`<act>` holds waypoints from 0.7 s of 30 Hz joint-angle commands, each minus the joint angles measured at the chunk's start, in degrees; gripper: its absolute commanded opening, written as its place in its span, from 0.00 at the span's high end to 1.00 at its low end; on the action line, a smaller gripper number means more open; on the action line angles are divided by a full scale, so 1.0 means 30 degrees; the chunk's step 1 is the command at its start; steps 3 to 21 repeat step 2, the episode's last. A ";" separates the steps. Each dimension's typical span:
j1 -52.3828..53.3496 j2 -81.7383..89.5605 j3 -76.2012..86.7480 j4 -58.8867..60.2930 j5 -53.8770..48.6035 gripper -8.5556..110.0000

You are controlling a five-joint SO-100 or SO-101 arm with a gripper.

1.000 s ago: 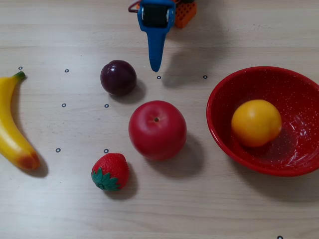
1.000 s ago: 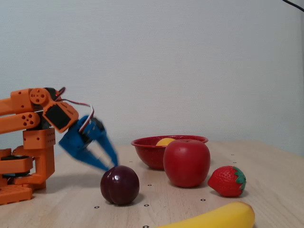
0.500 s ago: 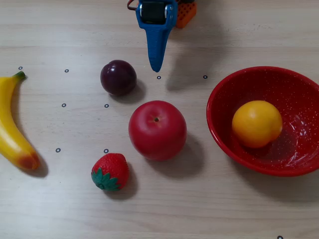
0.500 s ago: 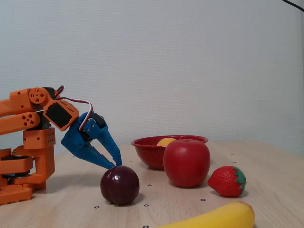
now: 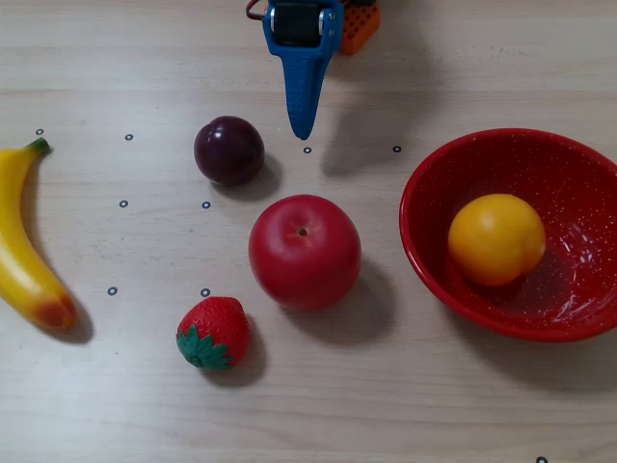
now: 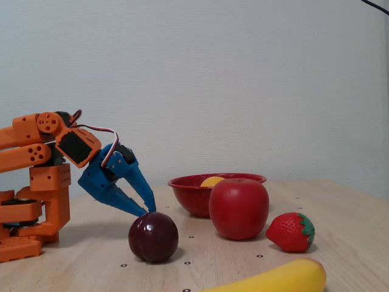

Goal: Put the peach in the red bowl.

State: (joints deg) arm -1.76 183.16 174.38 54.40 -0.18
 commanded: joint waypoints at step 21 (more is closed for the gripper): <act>0.0176 0.0205 0.0059 -0.0410 -0.0029 0.93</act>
